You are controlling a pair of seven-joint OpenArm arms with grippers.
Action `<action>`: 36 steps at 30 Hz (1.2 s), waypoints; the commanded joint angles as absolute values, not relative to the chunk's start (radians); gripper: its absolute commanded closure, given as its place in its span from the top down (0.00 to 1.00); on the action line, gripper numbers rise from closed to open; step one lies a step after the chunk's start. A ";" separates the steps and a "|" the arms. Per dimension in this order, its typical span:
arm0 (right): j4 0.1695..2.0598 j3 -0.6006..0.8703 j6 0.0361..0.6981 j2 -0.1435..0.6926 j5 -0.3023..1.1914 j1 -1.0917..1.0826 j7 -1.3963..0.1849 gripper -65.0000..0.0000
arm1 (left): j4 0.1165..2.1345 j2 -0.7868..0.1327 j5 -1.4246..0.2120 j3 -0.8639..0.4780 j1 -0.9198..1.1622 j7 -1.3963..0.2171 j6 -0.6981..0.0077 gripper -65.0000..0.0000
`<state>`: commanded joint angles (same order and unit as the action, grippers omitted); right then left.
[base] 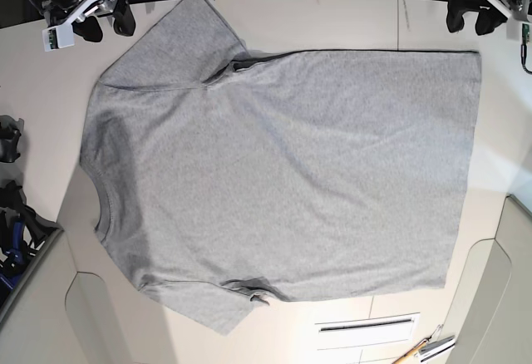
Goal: Fold the T-shirt properly
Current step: 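Lower both grippers and pinch the shirt's hem corners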
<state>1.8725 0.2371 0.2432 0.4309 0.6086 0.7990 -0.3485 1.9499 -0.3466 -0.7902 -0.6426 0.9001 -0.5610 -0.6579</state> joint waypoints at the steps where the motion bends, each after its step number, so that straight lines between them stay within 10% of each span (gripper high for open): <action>1: 1.860 0.235 0.244 0.427 0.606 0.793 -0.348 0.61 | 1.922 -0.360 -0.788 -0.643 0.879 -0.558 -0.658 0.65; 15: 1.830 0.235 0.244 0.412 0.610 0.771 -0.349 0.61 | 1.501 -0.457 -0.900 -0.640 0.634 -0.575 -0.671 0.65; 36: 1.797 0.129 0.265 0.287 0.617 0.733 -0.352 0.61 | 1.484 -0.454 -0.871 -0.482 0.596 -0.596 -0.666 0.65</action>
